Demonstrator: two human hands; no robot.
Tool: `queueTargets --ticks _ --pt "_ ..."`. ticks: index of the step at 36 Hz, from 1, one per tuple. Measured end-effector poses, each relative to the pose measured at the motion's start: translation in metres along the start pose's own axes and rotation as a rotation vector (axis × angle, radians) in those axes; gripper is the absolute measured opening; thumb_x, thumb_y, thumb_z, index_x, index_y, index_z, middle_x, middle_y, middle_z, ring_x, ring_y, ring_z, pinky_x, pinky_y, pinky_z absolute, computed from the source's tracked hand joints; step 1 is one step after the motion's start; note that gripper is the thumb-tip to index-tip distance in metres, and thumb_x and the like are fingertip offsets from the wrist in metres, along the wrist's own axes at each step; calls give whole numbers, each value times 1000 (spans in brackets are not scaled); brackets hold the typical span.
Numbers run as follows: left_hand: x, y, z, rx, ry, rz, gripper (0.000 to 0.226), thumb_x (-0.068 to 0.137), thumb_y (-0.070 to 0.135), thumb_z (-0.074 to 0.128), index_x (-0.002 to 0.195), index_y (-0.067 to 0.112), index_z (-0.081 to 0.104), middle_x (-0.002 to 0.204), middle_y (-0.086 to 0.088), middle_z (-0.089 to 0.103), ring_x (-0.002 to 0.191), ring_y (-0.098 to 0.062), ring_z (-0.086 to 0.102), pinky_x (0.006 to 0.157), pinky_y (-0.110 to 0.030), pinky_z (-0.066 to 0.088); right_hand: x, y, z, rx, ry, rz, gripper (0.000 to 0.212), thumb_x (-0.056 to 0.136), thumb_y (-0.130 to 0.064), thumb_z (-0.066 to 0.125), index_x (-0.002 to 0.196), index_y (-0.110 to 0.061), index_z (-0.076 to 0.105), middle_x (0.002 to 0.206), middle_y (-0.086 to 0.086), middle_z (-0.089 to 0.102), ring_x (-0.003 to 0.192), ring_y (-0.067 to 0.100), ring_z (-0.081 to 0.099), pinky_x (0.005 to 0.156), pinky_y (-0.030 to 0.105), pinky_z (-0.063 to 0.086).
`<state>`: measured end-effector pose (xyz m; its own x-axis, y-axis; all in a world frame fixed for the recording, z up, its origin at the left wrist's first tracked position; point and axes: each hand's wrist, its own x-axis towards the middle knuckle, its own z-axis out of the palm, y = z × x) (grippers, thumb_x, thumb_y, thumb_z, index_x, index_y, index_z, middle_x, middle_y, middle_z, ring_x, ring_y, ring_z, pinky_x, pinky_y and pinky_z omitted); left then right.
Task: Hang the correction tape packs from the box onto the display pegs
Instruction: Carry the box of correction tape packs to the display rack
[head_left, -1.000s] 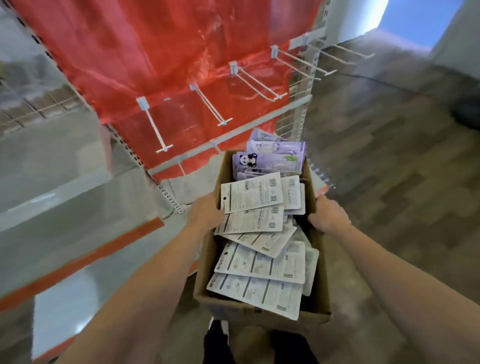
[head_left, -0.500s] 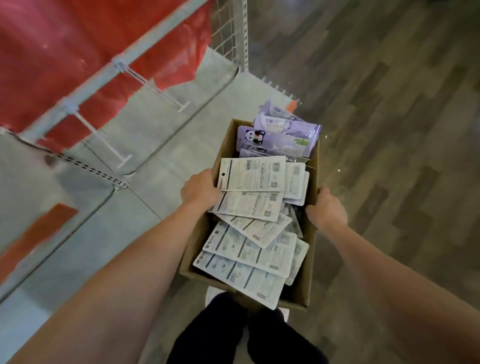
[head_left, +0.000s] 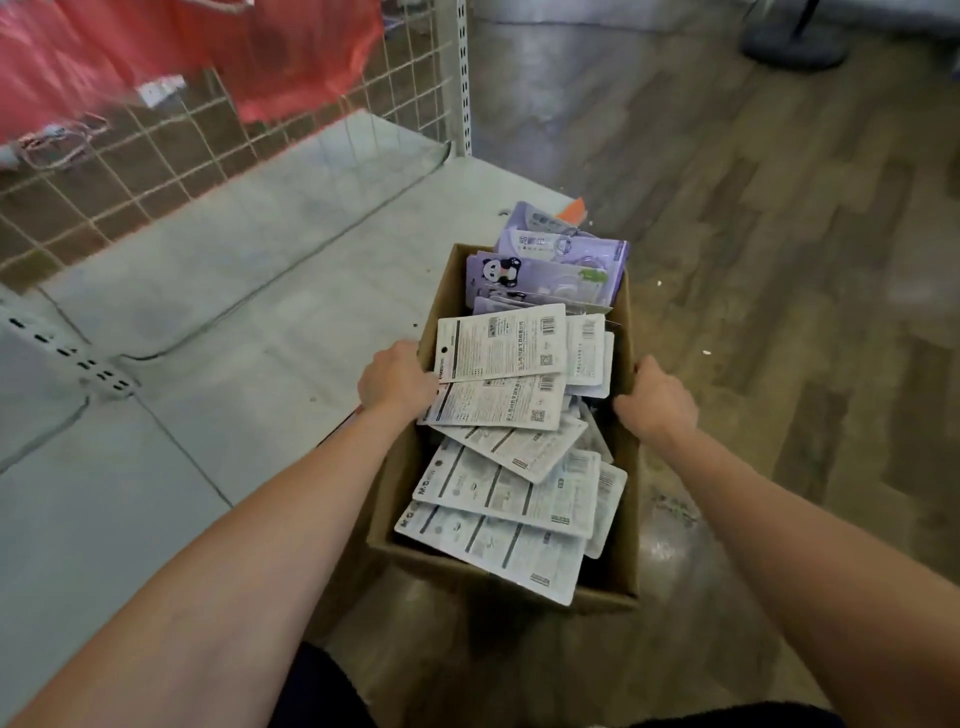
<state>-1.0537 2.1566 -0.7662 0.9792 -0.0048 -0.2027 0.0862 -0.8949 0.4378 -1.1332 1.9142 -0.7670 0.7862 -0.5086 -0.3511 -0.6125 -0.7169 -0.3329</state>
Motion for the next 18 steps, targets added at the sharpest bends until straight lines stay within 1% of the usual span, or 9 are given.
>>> queueTargets --ticks 2,5,7,10,12,14,15,17,18 --pt "9 -7 16 -6 38 19 18 83 11 52 96 13 65 101 -12 67 89 -33 59 71 -35 48 12 6 20 5 38 -10 43 90 -16 56 128 -3 39 122 19 58 109 36 58 80 39 46" --pt "16 -14 33 -22 82 47 14 84 9 52 90 13 64 101 -13 67 92 -35 60 72 -36 48 22 10 38 21 68 -32 41 90 -15 55 125 -1 41 123 20 57 110 37 56 80 38 45" --pt "19 -21 42 -33 95 44 16 85 10 52 94 11 65 103 -13 67 93 -35 61 71 -36 48 26 9 39 15 82 -50 39 89 -15 55 124 -1 44 124 20 56 112 37 55 82 37 45" --pt "21 -28 51 -52 108 12 19 87 11 52 99 8 66 105 -14 67 93 -34 61 69 -35 47 30 4 38 -8 90 -62 39 89 -15 54 125 -2 44 125 18 54 113 35 54 80 35 42" --pt "20 -27 53 -48 97 3 19 89 10 51 101 7 65 105 -14 67 93 -33 60 66 -33 43 28 3 40 -3 68 -44 41 90 -15 55 127 -2 43 128 18 53 116 35 53 81 35 41" --pt "19 -24 54 -53 98 -7 22 89 9 49 103 6 66 105 -14 66 93 -33 60 69 -34 43 26 5 43 26 30 -20 43 90 -14 55 129 -1 41 129 19 52 115 36 53 81 35 42" --pt "21 -24 55 -57 100 -9 23 88 8 49 103 7 66 104 -14 66 93 -34 60 71 -35 45 27 6 44 52 4 -13 41 90 -12 55 127 -1 40 127 20 52 109 37 55 77 36 45" --pt "26 -27 57 -62 93 -13 24 85 7 49 102 6 65 104 -16 66 95 -37 60 76 -38 48 26 5 44 130 -57 3 31 90 -7 53 116 -1 39 119 20 51 86 39 61 57 35 51" --pt "29 -29 57 -61 87 -19 23 84 7 49 102 4 64 104 -17 66 97 -39 59 77 -39 48 26 3 42 163 -89 8 29 90 -5 53 113 -3 37 116 20 50 80 39 61 49 36 52"
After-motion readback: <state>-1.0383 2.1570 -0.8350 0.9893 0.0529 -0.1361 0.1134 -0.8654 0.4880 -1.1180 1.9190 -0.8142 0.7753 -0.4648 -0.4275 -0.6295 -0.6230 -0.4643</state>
